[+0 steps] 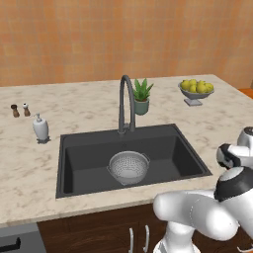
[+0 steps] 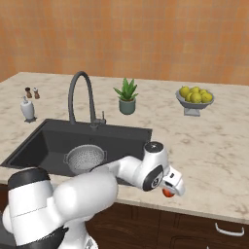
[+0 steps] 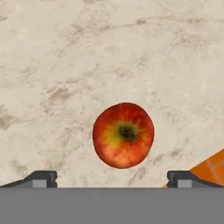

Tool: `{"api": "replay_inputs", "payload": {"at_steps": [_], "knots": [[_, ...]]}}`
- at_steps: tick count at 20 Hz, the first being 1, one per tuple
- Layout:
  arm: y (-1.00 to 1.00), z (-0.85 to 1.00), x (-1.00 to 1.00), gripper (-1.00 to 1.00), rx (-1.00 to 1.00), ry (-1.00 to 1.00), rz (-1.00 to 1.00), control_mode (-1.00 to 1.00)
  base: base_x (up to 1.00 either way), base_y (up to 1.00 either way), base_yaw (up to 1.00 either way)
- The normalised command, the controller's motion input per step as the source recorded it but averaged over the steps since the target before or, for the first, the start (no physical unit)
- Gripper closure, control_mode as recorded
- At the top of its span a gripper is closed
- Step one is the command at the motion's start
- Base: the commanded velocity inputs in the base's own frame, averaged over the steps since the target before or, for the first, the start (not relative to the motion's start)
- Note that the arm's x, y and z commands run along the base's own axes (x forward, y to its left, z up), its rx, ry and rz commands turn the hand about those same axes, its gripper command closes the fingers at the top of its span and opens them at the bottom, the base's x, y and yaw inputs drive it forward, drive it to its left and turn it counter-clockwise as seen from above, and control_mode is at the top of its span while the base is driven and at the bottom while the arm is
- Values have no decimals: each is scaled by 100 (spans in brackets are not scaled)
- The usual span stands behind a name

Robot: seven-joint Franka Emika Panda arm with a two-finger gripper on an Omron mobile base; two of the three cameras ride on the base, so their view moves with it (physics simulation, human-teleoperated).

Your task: Put the colander in the sink, put the apple in the colander, and turn on the sink faucet and pour water over the colander.

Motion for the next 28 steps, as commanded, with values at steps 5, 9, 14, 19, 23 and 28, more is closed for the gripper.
{"api": "replay_inputs", "payload": {"at_steps": [5, 9, 14, 19, 23, 28], "knots": [[-27, -38, 26, -100, -4, 0, 6, -100, 0, 0, 0], [-19, -6, 14, -100, 0, 0, 1, -100, 0, 0, 0], [-4, 0, 6, -100, 0, 0, 0, -100, 0, 0, 0], [0, 0, 0, 100, 0, 0, 0, -100, 0, 0, 0], [0, 0, 0, 100, 0, 0, 0, -100, 0, 0, 0], [1, 2, -1, 100, 0, -1, 0, -100, 0, 0, 0]]}}
